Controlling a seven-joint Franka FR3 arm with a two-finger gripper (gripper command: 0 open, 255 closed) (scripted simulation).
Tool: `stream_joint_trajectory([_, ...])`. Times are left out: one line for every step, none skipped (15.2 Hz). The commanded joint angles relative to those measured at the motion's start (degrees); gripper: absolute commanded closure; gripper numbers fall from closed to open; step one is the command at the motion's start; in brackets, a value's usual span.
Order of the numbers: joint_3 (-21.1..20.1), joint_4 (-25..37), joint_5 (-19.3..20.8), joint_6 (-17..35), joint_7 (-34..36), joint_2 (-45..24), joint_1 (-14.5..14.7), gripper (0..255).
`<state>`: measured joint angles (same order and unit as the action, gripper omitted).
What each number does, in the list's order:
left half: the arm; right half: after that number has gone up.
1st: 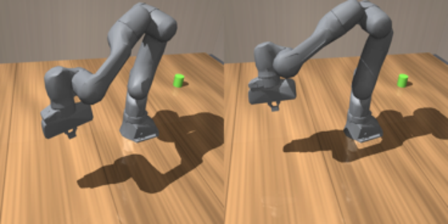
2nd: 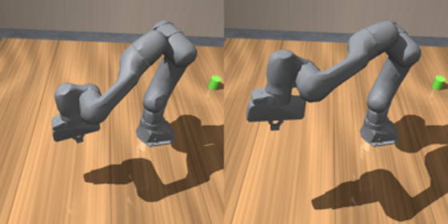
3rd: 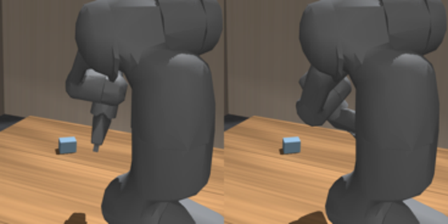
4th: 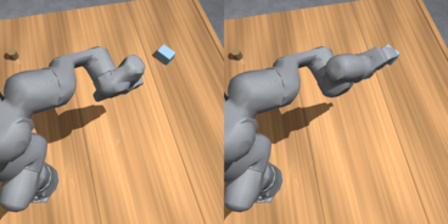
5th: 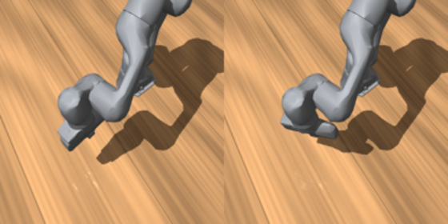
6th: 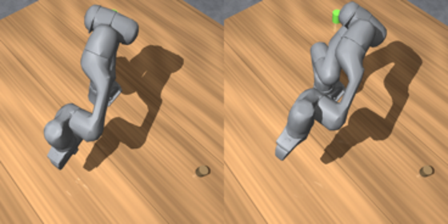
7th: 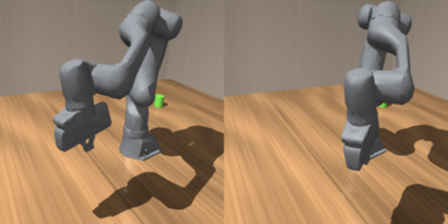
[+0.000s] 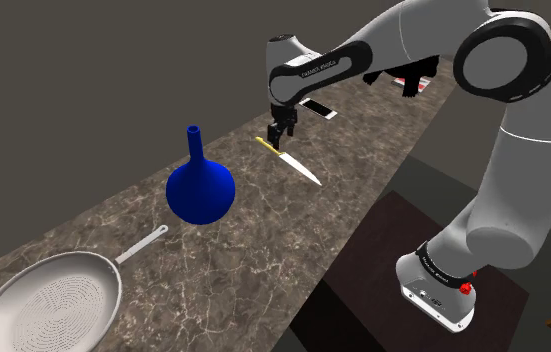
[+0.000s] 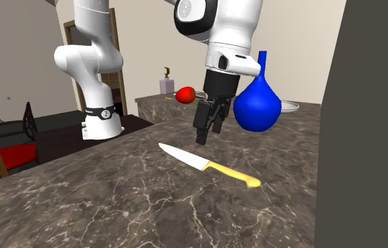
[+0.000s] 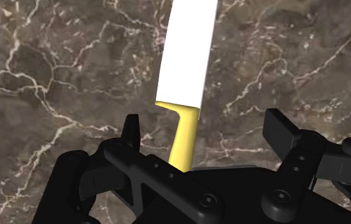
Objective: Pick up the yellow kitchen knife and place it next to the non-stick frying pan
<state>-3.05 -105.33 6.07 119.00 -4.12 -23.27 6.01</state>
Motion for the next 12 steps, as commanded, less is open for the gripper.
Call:
stream_joint_trajectory([0.12,5.24,1.09,-0.02,-0.29,-5.11,0.48,0])
stream_joint_trajectory([0.14,6.56,1.34,-0.1,-0.33,-6.33,0.66,0])
stream_joint_trajectory([0.19,6.19,1.39,0.56,-0.3,-6.62,0.64,0])
stream_joint_trajectory([0.23,5.84,1.44,1.21,-0.26,-6.92,0.62,0])
stream_joint_trajectory([0.27,5.47,1.5,1.87,-0.23,-7.21,0.59,0])
stream_joint_trajectory([0.3,5.15,1.55,2.52,-0.19,-7.53,0.57,0])
stream_joint_trajectory([0.34,4.86,1.61,3.15,-0.15,-7.87,0.54,0])
stream_joint_trajectory([0.38,4.56,1.67,3.79,-0.11,-8.21,0.52,0])
stream_joint_trajectory([0.43,4.27,1.73,4.43,-0.07,-8.56,0.5,0])
stream_joint_trajectory([0.45,4.09,1.77,4.79,-0.05,-8.75,0.48,0])
stream_joint_trajectory([0.45,4.1,1.77,4.79,-0.05,-8.76,0.49,0])
stream_joint_trajectory([0.45,4.11,1.77,4.79,-0.05,-8.76,0.49,0])
